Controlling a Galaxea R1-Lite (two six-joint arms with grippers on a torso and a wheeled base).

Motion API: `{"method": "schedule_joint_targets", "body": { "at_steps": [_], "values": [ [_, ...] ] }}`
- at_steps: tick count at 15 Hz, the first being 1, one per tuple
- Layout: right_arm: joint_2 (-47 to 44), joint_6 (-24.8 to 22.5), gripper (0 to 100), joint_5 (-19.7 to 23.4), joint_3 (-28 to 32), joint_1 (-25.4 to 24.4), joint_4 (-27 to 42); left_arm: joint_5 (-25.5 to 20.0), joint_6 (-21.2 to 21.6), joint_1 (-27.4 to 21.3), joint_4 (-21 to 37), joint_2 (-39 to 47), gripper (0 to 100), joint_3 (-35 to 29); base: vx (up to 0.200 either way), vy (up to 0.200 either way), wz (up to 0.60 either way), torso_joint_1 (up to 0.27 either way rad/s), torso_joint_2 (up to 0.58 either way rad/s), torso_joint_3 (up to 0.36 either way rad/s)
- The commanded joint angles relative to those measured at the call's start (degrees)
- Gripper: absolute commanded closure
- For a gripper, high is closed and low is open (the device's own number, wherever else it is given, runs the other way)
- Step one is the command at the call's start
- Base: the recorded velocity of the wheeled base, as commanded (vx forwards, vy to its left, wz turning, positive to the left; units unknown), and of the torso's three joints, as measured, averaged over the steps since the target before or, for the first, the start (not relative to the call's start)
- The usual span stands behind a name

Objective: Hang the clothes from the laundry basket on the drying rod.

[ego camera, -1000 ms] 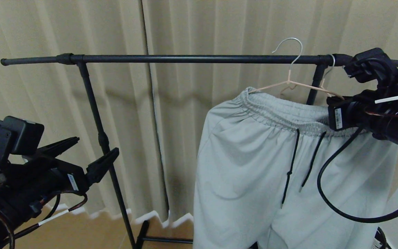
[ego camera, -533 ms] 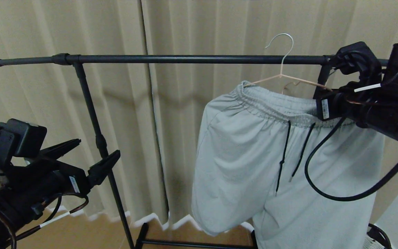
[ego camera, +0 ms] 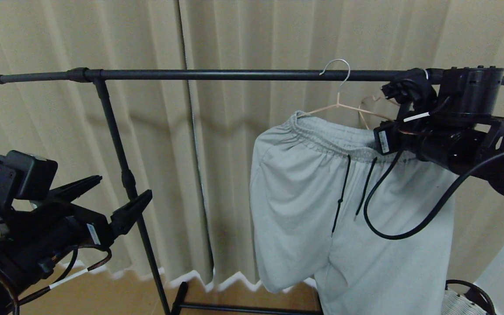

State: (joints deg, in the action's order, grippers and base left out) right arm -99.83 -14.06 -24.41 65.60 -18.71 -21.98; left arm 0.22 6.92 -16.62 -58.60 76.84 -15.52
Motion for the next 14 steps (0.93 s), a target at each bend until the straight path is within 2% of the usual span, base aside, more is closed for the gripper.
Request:
{"method": "schedule_joint_targets", "body": {
  "at_steps": [1,4,7,14],
  "values": [
    [-0.72,-0.01,100,0.06,0.14,-0.45,0.01,0.04,0.02,0.00,-0.02,0.07,0,0.05,0.000,0.000,0.00,0.000,0.00,0.000],
    [-2.48,-0.09,100,-0.12,4.19,-0.45,0.18,0.04,0.02,0.00,-0.02,0.07,0,0.14,0.000,0.000,0.00,0.000,0.00,0.000],
    [-5.90,-0.27,100,-3.02,10.96,-0.01,0.89,0.04,0.02,0.00,-0.02,0.07,0,0.14,0.000,0.000,0.00,0.000,0.00,0.000],
    [-8.45,-0.62,100,-3.90,10.25,-0.62,0.80,0.04,0.02,0.00,-0.02,-0.02,0,0.14,0.000,0.000,0.00,0.000,0.00,0.000]
  ]
}}
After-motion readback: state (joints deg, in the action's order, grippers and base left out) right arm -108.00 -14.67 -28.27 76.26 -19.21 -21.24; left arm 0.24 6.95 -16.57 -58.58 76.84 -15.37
